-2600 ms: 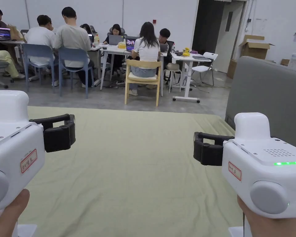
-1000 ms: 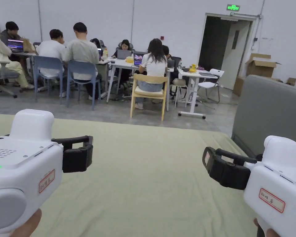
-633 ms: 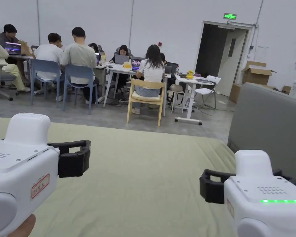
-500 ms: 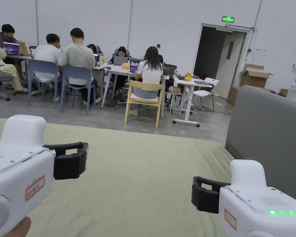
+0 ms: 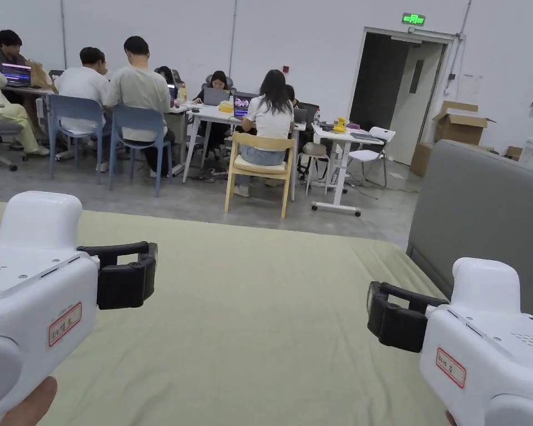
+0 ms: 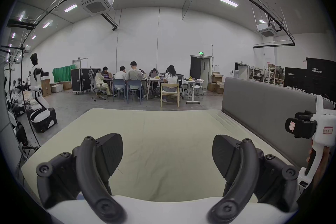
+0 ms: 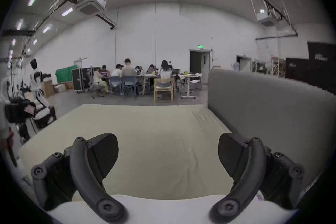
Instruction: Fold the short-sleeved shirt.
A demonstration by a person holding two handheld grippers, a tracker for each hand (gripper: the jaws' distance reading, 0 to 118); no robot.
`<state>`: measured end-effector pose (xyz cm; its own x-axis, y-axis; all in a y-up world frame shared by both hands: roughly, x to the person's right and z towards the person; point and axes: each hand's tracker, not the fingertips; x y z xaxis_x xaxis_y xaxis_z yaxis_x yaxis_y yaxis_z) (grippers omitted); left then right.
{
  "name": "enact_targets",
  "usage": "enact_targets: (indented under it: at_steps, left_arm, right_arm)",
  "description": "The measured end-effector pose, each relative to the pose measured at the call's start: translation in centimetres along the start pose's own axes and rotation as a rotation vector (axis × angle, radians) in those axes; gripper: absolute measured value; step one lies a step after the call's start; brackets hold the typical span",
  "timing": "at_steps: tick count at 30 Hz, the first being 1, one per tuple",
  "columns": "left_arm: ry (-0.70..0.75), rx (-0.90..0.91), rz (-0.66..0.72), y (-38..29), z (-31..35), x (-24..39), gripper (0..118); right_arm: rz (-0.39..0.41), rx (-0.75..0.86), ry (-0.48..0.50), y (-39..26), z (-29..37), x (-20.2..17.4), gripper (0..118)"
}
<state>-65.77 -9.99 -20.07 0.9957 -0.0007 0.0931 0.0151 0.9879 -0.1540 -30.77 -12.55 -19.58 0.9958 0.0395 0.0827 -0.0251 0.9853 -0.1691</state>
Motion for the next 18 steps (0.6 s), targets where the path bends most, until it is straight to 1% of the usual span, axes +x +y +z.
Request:
enact_targets:
  at_steps: [3,6,8,13,18]
  left_arm:
    - [0.010,0.001,-0.019,-0.18,-0.02,0.09,107]
    - [0.021,0.015,-0.023,-0.35,0.17,0.11,107]
    - [0.015,0.015,-0.021,-0.29,0.24,0.10,107]
    - [0.020,0.012,-0.038,-0.36,0.10,0.15,107]
    - [0.026,0.027,-0.022,-0.48,0.34,0.04,107]
  right_arm:
    - [-0.004,0.006,0.013,0.01,0.09,-0.03,115]
    - [-0.025,0.019,0.029,0.15,0.21,0.27,115]
    - [-0.042,0.036,0.028,0.23,0.43,0.35,118]
    - [-0.048,0.068,0.042,0.44,0.75,0.75,118]
    - [-0.032,0.087,0.046,0.57,0.83,0.78,118]
